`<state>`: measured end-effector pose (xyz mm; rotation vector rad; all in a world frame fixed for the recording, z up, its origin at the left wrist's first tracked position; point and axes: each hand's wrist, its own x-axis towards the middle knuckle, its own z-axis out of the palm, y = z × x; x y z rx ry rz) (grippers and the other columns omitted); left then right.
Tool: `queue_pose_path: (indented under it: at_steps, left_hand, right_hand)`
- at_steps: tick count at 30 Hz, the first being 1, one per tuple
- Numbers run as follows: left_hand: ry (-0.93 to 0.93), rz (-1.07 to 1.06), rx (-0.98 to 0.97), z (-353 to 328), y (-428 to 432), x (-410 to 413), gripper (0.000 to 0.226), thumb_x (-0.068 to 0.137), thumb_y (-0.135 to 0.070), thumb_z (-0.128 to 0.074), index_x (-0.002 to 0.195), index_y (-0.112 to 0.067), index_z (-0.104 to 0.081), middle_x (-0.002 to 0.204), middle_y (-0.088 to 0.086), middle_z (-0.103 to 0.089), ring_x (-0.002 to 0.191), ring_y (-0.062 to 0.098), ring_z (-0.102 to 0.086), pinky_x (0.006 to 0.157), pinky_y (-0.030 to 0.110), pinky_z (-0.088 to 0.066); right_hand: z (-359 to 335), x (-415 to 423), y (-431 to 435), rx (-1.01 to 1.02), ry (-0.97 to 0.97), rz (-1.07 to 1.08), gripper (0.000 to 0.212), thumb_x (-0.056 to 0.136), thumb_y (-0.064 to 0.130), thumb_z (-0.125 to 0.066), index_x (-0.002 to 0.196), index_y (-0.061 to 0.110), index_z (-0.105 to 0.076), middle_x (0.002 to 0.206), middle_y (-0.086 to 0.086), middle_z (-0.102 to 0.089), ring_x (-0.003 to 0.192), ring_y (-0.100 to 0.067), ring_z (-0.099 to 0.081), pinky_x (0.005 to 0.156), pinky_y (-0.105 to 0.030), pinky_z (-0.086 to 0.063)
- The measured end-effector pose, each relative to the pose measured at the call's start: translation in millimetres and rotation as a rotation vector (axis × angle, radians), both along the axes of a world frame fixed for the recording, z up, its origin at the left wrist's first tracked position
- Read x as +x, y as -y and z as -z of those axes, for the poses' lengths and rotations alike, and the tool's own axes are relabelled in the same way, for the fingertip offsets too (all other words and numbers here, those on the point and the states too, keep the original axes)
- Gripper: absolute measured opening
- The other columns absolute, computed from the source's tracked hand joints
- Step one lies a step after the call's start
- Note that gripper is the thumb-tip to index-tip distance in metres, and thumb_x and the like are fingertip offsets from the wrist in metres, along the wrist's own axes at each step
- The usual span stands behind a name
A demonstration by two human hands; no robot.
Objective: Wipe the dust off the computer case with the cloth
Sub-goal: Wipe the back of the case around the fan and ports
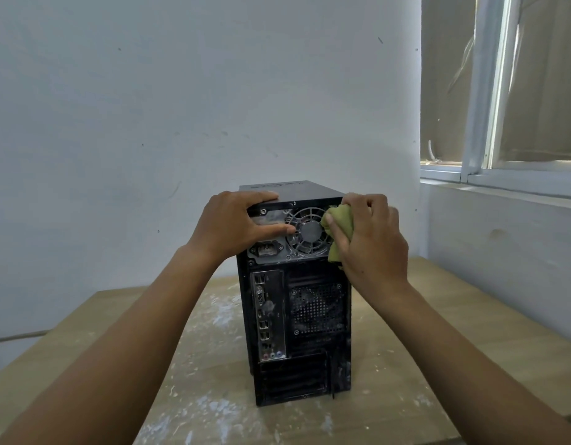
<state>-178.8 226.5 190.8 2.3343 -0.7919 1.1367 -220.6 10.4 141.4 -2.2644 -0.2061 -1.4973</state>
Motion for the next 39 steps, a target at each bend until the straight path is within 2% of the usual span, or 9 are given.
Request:
queue_pose_path:
  at_steps: [3, 6, 11, 15, 20, 23, 30, 33, 39]
  left_hand:
    - [0.005, 0.002, -0.005, 1, 0, 1, 0.087, 0.055, -0.084, -0.06, 0.117, -0.025, -0.072, 0.113, -0.005, -0.072, 0.1, 0.009, -0.069, 0.088, 0.031, -0.055]
    - [0.015, 0.006, 0.001, 1, 0, 1, 0.086, 0.056, -0.084, -0.059, 0.117, -0.024, -0.072, 0.113, -0.006, -0.072, 0.101, 0.009, -0.068, 0.088, 0.03, -0.054]
    - [0.011, 0.01, 0.006, 2, 0, 2, 0.085, 0.058, -0.084, -0.059, 0.117, -0.024, -0.072, 0.114, -0.006, -0.072, 0.103, 0.009, -0.068, 0.09, 0.03, -0.054]
    - [0.014, 0.011, -0.001, 1, -2, 2, 0.085, 0.058, -0.084, -0.059, 0.117, -0.024, -0.072, 0.114, -0.006, -0.072, 0.103, 0.008, -0.067, 0.09, 0.03, -0.054]
    - [0.026, 0.018, 0.001, 2, -1, 1, 0.083, 0.059, -0.083, -0.065, 0.116, -0.023, -0.072, 0.113, -0.006, -0.072, 0.1, 0.008, -0.067, 0.086, 0.025, -0.052]
    - [0.031, 0.021, -0.005, 3, -1, 2, 0.079, 0.06, -0.078, -0.067, 0.116, -0.022, -0.072, 0.111, -0.005, -0.073, 0.099, 0.009, -0.068, 0.084, 0.023, -0.051]
    - [0.046, 0.011, -0.003, 3, -1, 2, 0.081, 0.06, -0.083, -0.065, 0.114, -0.023, -0.073, 0.108, -0.005, -0.074, 0.085, 0.002, -0.064, 0.075, 0.017, -0.045]
    - [0.06, 0.012, 0.001, 4, -2, 3, 0.08, 0.061, -0.082, -0.062, 0.114, -0.023, -0.073, 0.109, -0.006, -0.073, 0.092, 0.005, -0.067, 0.078, 0.018, -0.047]
    - [0.087, 0.021, -0.007, 5, -3, 6, 0.079, 0.061, -0.081, -0.061, 0.112, -0.023, -0.074, 0.108, -0.007, -0.074, 0.093, 0.007, -0.069, 0.08, 0.024, -0.053]
  right_hand:
    - [15, 3, -3, 0.019, -0.045, -0.136, 0.031, 0.092, 0.04, -0.052, 0.115, 0.026, -0.036, 0.12, -0.003, -0.04, 0.09, -0.025, -0.052, 0.055, -0.031, -0.041]
    - [28, 0, -2, -0.029, -0.015, -0.16, 0.034, 0.091, 0.029, -0.058, 0.117, 0.025, -0.037, 0.123, -0.007, -0.043, 0.086, -0.026, -0.055, 0.05, -0.032, -0.047]
    - [51, -7, 7, 0.014, -0.052, -0.149, 0.03, 0.093, 0.031, -0.06, 0.117, 0.029, -0.044, 0.104, -0.007, -0.055, 0.06, -0.026, -0.057, 0.048, -0.024, -0.039]
    - [33, -8, 14, 0.057, -0.131, -0.164, 0.03, 0.095, 0.043, -0.053, 0.12, 0.027, -0.05, 0.091, 0.002, -0.051, 0.067, -0.02, -0.053, 0.056, -0.026, -0.036]
    - [-12, -4, 9, 0.091, -0.05, -0.121, 0.028, 0.095, 0.045, -0.051, 0.117, 0.027, -0.051, 0.096, 0.001, -0.049, 0.072, -0.022, -0.052, 0.064, -0.029, -0.036]
    - [-13, -2, 5, 0.083, -0.035, -0.092, 0.029, 0.095, 0.045, -0.051, 0.118, 0.027, -0.053, 0.103, -0.001, -0.047, 0.072, -0.025, -0.054, 0.063, -0.029, -0.038]
    - [30, -8, 8, -0.01, -0.15, -0.099, 0.03, 0.095, 0.046, -0.05, 0.12, 0.029, -0.047, 0.095, 0.0, -0.05, 0.066, -0.026, -0.056, 0.057, -0.027, -0.037]
    - [45, -13, 10, -0.047, -0.185, -0.129, 0.03, 0.091, 0.039, -0.056, 0.117, 0.031, -0.045, 0.096, 0.002, -0.049, 0.063, -0.025, -0.056, 0.053, -0.027, -0.038]
    - [3, -14, 19, 0.019, -0.097, -0.156, 0.032, 0.093, 0.038, -0.058, 0.12, 0.029, -0.044, 0.098, -0.001, -0.052, 0.066, -0.021, -0.054, 0.056, -0.028, -0.04]
